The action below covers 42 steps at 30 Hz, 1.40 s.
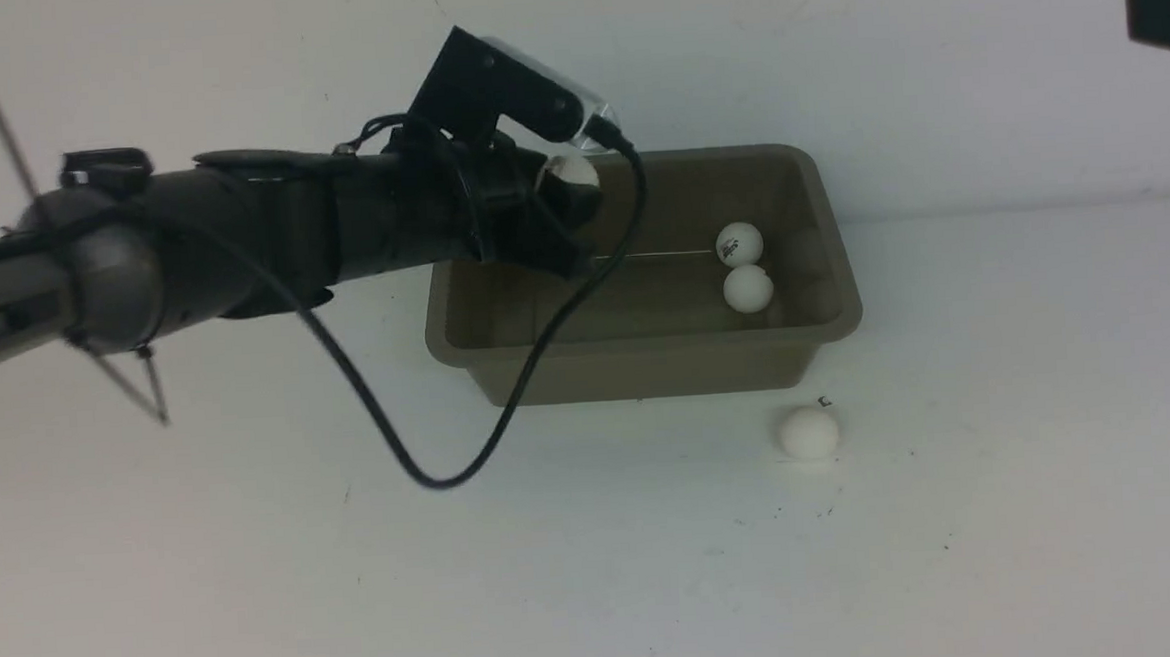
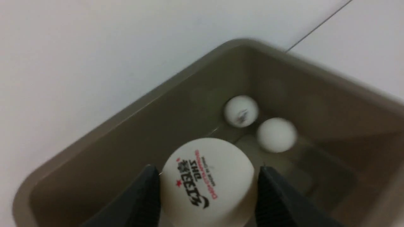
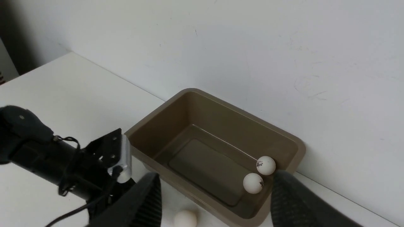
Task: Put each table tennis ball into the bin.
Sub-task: Use the left arm to put the table tennis ball into the box, then use the right arm to clamp the table tennis ball closest to it
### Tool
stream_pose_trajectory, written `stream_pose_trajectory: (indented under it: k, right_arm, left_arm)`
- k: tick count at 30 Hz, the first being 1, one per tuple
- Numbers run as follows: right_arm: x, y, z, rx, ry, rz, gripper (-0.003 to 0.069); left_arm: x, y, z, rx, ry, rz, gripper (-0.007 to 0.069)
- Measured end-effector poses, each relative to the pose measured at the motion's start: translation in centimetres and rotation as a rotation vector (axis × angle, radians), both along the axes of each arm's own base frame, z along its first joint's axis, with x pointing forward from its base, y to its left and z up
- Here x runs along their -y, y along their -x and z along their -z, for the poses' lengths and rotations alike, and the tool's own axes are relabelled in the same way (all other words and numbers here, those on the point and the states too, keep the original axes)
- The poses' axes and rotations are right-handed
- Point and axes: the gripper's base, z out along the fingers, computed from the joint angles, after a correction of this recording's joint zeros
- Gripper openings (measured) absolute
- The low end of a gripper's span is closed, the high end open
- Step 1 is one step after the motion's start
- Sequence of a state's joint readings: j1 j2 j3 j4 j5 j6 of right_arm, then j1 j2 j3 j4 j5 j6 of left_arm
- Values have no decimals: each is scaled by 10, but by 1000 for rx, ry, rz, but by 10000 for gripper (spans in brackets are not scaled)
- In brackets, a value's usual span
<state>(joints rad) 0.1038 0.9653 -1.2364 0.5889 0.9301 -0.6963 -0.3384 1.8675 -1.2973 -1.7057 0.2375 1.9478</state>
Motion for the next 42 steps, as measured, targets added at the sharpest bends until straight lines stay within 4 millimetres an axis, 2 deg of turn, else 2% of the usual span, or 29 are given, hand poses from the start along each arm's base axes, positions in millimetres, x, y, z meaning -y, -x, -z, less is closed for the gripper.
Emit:
stream_pose_trajectory:
  k: [5, 8, 12, 13, 15, 17, 18, 19, 20, 24, 30, 35, 42]
  right_arm:
    - [9, -7, 9, -52, 87, 82, 429]
    - [12, -10, 12, -71, 116, 119, 429]
    - [17, -11, 14, -85, 146, 165, 429]
    - [19, -13, 17, -104, 163, 182, 429]
    - [20, -15, 19, -124, 178, 197, 429]
    - [23, -24, 29, -191, 220, 225, 429]
    - [23, -25, 30, -196, 222, 226, 429]
    - [24, -32, 35, -228, 235, 233, 429]
    - [24, -35, 38, -240, 238, 234, 429]
    - [22, -62, 61, -356, 271, 227, 429]
    - [19, -92, 92, -482, 308, 210, 429]
    - [15, -104, 109, -549, 315, 180, 429]
    - [13, -109, 121, -626, 316, 151, 429]
  left_arm:
    - [-8, -22, 34, -65, 15, 15, 345]
    - [-9, -23, 34, -65, 34, 40, 372]
    - [-8, -22, 25, -56, 60, 46, 477]
    - [-8, -20, 19, -51, 79, 45, 519]
    - [-7, -18, 11, -41, 97, 48, 547]
    - [-8, -14, -4, -21, 124, 51, 566]
    - [-8, -14, -4, -21, 124, 51, 566]
    - [-9, -10, -17, 4, 139, 53, 574]
    - [-9, -9, -19, 6, 141, 52, 574]
    - [-14, 9, -66, 67, 230, 33, 574]
    - [-21, 37, -111, 95, 264, 40, 574]
    - [-22, 62, -124, -5, 219, 115, 566]
    - [-22, 79, -111, -223, 127, 176, 528]
